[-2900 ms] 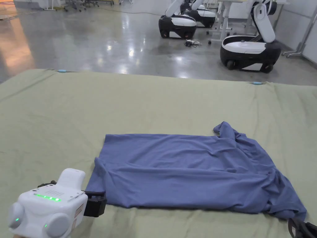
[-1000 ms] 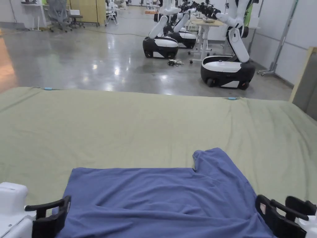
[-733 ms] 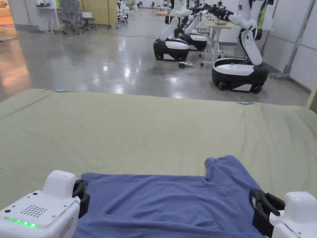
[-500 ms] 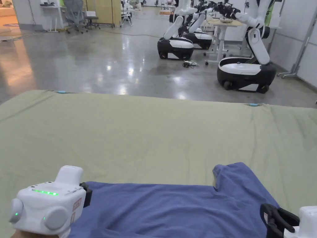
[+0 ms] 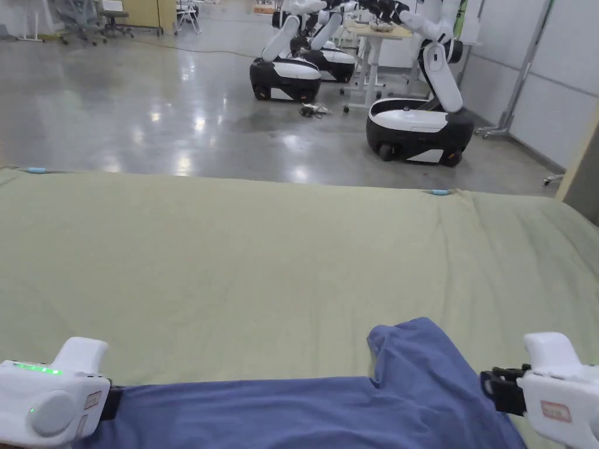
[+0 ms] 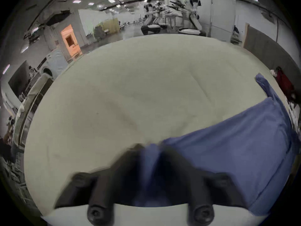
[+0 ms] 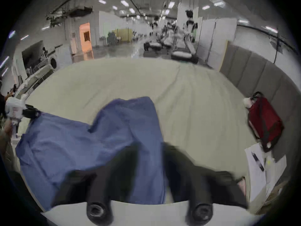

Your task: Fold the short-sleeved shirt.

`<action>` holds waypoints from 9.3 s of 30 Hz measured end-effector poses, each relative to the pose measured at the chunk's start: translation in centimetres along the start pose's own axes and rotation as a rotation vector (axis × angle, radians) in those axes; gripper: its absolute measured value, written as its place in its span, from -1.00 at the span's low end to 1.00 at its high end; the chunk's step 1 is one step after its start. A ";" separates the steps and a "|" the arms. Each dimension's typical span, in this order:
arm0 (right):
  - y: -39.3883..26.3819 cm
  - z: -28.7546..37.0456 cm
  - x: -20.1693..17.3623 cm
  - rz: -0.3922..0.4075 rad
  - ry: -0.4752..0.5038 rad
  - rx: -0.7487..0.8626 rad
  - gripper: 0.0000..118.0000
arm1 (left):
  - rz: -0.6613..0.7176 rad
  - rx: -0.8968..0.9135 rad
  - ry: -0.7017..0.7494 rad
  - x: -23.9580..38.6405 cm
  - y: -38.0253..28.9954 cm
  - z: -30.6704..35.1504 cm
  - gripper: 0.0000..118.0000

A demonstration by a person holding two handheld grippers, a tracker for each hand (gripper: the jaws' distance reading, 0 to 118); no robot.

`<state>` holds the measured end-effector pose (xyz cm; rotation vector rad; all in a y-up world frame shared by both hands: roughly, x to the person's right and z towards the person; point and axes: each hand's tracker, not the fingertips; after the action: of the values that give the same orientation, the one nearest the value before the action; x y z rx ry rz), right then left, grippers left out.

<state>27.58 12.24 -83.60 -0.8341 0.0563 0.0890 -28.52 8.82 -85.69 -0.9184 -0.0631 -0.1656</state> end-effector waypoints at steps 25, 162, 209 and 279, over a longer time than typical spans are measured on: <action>-0.1 12.8 -2.5 0.063 -0.007 0.138 -0.92 | 0.034 0.285 -0.029 -1.1 -1.9 17.8 -0.93; -20.6 24.3 -18.5 -0.047 0.156 0.410 -0.85 | 0.654 0.113 -0.494 -0.5 -19.5 17.4 1.00; -22.7 28.0 -15.7 -0.102 0.115 0.460 -0.84 | -0.052 0.092 -0.230 24.2 -13.8 14.2 -0.42; -16.3 14.3 -23.1 -0.209 0.441 0.000 -0.83 | 0.728 -0.095 -0.531 -27.5 -19.0 8.7 -0.60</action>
<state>6.43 10.68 -60.05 -0.8428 0.3829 -0.2935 -58.71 7.61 -68.89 -1.0077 -0.2077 0.7589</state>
